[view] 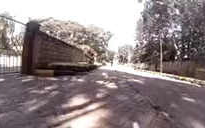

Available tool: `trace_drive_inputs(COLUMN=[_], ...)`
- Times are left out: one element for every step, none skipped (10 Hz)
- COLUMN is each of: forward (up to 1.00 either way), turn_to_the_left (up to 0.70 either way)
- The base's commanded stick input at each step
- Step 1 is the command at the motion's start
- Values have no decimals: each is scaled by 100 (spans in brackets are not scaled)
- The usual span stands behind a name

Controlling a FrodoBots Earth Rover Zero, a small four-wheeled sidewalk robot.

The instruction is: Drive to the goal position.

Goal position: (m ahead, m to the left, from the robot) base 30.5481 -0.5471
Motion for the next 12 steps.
trace_drive_inputs(forward=[70,70,70,70,70,70,70,70,70,70,70,70], turn_to_the_left=[0,0,0,0,0,0,0,0,0,0,0,0])
